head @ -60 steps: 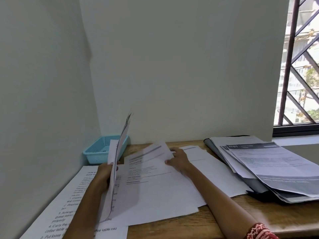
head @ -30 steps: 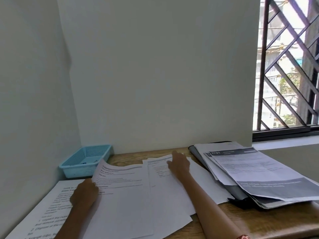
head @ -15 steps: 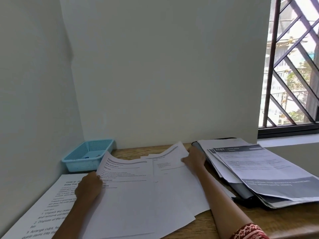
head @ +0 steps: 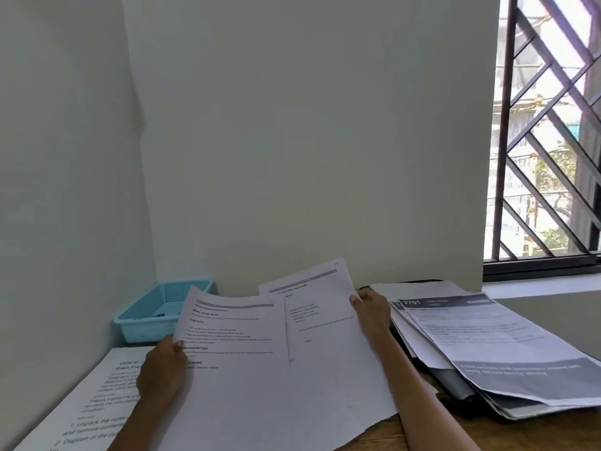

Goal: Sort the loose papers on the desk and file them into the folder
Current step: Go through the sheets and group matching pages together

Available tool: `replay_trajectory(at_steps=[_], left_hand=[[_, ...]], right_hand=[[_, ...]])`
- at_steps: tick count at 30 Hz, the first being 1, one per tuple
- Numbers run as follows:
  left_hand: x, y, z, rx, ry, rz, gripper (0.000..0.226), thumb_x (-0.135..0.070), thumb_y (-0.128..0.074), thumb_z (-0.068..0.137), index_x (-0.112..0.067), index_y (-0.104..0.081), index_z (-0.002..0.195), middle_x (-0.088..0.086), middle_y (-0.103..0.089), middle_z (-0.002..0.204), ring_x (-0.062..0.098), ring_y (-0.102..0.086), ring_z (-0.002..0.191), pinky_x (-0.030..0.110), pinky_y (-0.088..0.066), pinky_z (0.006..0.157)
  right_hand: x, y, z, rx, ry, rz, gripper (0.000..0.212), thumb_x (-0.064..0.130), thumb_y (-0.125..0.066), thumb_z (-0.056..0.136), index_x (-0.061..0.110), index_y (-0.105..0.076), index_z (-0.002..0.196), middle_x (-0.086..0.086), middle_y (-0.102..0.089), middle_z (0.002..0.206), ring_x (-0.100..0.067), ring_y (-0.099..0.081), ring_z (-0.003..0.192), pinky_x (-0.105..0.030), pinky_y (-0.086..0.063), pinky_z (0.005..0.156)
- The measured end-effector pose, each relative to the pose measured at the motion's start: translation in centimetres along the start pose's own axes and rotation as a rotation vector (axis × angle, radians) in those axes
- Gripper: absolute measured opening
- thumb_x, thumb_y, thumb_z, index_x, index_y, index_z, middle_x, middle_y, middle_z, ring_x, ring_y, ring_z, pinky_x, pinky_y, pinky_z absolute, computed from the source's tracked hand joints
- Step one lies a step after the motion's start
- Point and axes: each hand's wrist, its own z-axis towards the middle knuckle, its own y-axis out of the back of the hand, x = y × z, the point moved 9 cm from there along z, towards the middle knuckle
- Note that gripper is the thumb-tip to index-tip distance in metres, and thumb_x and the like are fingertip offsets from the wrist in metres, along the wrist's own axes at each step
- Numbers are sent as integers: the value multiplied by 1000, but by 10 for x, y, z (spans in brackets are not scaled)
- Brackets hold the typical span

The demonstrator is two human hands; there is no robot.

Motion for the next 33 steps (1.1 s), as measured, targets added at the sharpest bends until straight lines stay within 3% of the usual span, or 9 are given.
replay_trajectory(at_steps=[5, 12, 15, 18, 21, 25, 27, 29, 33], left_hand=[[0, 1, 0, -12, 5, 0, 33, -22, -33, 101, 0, -57, 105, 19, -61, 98, 29, -48, 83, 37, -37, 72], [-1, 1, 0, -26, -11, -31, 31, -21, -33, 101, -1, -57, 104, 18, -60, 96, 28, -49, 83, 38, -38, 72], [-2, 2, -1, -26, -18, -51, 30, -20, -33, 101, -1, -56, 101, 18, -60, 96, 27, -49, 83, 37, -38, 72], [-2, 3, -1, -27, -27, -73, 27, -19, -34, 101, -3, -55, 96, 17, -60, 95, 27, -50, 83, 37, -38, 72], [-1, 4, -1, -46, -19, -88, 23, -18, -34, 101, -6, -51, 90, 12, -55, 86, 27, -49, 81, 36, -36, 72], [2, 4, 0, -42, -2, -123, 27, -18, -35, 101, -2, -55, 94, 15, -59, 88, 28, -52, 82, 37, -39, 71], [5, 4, 3, -39, 17, -181, 28, -17, -36, 100, 1, -57, 105, 19, -60, 99, 33, -53, 91, 40, -39, 77], [7, 6, 6, -37, 27, -268, 31, -15, -37, 100, 4, -55, 117, 23, -59, 113, 40, -53, 105, 44, -40, 87], [14, 15, 10, -68, 101, -513, 31, -10, -40, 99, 5, -54, 121, 24, -56, 123, 40, -51, 113, 44, -38, 97]], right_hand=[[-1, 0, 1, -4, -2, -15, 10, 7, -63, 85, 10, -62, 75, -4, -60, 74, -20, -51, 71, -25, -34, 58], [13, -9, 0, 22, 168, -383, 16, 4, -55, 89, -2, -70, 87, -13, -65, 84, -21, -51, 77, -28, -25, 61], [17, -8, -3, 6, 207, -468, 19, 0, -49, 90, -3, -68, 87, -15, -65, 85, -30, -57, 78, -29, -25, 59], [24, -7, -8, -10, 251, -608, 24, 4, -42, 95, 1, -65, 100, -13, -61, 94, -32, -58, 85, -30, -30, 62], [32, -10, -15, 5, 306, -686, 27, 2, -39, 95, 5, -65, 103, -4, -51, 83, -29, -57, 89, -28, -29, 63], [49, -6, -13, -64, 306, -798, 33, -2, -35, 94, 9, -58, 116, -13, -64, 101, -32, -61, 95, -30, -36, 67], [63, 5, -12, -149, 278, -775, 36, -2, -33, 94, 9, -54, 121, -13, -66, 104, -33, -64, 95, -34, -45, 72], [79, 18, -10, -242, 248, -640, 36, -3, -33, 95, 7, -54, 122, -18, -66, 103, -37, -63, 93, -36, -45, 72], [115, 39, -4, -407, 254, -364, 30, 2, -36, 97, 4, -59, 117, -27, -65, 97, -44, -61, 91, -42, -45, 72]])
